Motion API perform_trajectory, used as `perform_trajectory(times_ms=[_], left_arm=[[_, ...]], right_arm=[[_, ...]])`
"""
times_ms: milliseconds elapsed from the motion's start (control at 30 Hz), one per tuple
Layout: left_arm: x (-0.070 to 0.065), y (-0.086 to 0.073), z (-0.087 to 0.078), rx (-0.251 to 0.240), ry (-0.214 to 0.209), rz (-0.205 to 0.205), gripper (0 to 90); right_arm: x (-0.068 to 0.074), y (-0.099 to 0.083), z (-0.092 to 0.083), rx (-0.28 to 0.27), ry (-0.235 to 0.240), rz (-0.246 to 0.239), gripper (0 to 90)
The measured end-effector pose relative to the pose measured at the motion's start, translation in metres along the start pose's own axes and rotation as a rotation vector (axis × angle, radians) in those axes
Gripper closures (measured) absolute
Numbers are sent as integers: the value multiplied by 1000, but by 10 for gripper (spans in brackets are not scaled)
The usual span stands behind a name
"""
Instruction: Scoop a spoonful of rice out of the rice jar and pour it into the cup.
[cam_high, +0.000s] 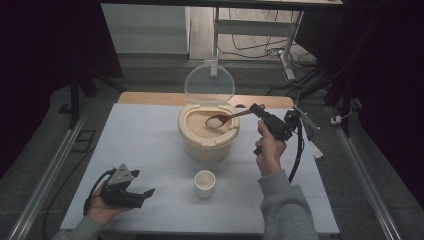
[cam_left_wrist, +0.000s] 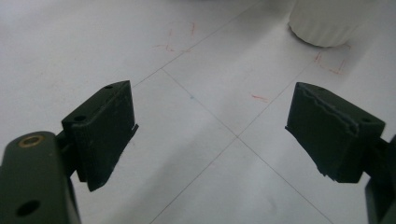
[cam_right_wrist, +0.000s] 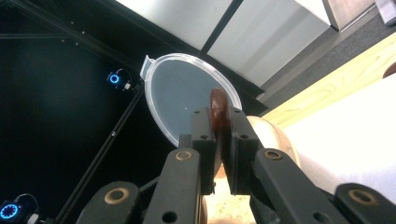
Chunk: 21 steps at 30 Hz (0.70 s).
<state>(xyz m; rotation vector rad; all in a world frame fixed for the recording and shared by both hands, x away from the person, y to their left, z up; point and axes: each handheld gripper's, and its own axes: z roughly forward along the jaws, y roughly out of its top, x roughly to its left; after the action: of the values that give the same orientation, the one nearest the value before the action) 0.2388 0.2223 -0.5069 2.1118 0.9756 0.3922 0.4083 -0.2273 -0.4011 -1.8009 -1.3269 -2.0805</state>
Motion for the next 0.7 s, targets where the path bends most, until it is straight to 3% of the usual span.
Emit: perform_trajectory(times_ms=[400, 700], left_arm=[[0, -1, 2, 7, -2, 1, 150], [0, -1, 2, 8, -3, -2, 150]], right_arm=[[-4, 3, -11, 4, -1, -6, 836], [4, 2, -25, 45, 45, -1, 836]])
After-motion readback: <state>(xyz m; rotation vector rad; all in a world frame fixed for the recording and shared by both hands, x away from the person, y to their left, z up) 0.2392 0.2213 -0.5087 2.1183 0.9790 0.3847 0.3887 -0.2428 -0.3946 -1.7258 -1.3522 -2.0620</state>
